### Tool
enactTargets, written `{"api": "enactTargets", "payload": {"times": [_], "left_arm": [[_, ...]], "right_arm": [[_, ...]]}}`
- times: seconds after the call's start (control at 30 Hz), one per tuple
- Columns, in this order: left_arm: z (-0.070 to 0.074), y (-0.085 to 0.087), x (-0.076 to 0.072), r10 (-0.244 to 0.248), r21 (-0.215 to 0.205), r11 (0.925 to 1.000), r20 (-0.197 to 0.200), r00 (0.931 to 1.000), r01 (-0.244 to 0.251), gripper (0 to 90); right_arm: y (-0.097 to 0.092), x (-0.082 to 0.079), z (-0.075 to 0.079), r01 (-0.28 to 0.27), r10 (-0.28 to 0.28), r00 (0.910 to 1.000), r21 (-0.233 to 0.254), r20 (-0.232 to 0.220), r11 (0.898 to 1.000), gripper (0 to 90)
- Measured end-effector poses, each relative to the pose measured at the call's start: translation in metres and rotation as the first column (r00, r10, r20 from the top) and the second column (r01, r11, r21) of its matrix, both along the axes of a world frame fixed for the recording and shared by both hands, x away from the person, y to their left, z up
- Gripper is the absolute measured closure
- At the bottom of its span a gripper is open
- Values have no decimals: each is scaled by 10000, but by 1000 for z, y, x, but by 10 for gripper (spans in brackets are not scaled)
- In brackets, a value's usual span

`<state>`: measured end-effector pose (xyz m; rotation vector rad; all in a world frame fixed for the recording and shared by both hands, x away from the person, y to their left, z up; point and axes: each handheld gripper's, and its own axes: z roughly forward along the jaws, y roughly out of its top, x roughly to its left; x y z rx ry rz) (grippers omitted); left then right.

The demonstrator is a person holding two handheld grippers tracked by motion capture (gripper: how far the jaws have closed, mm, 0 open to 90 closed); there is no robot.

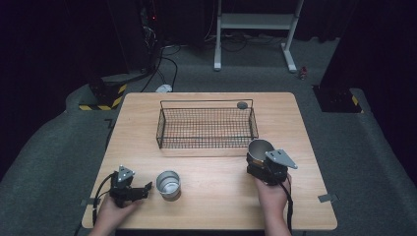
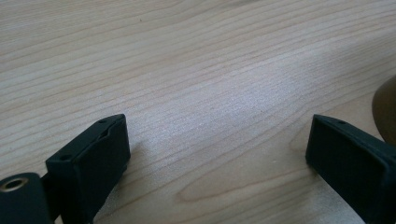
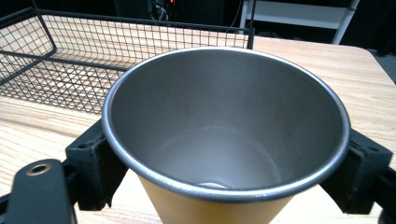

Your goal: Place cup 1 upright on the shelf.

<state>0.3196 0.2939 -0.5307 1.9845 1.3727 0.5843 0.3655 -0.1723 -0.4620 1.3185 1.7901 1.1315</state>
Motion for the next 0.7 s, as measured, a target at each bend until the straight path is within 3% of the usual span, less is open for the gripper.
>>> {"api": "enactTargets", "payload": {"times": [0.7], "left_arm": [[0, -1, 2, -300, 87, 9995, -124, 9995, 301, 11]], "right_arm": [[31, 8, 20, -458, 458, 9989, -95, 73, 9989, 136]]}}
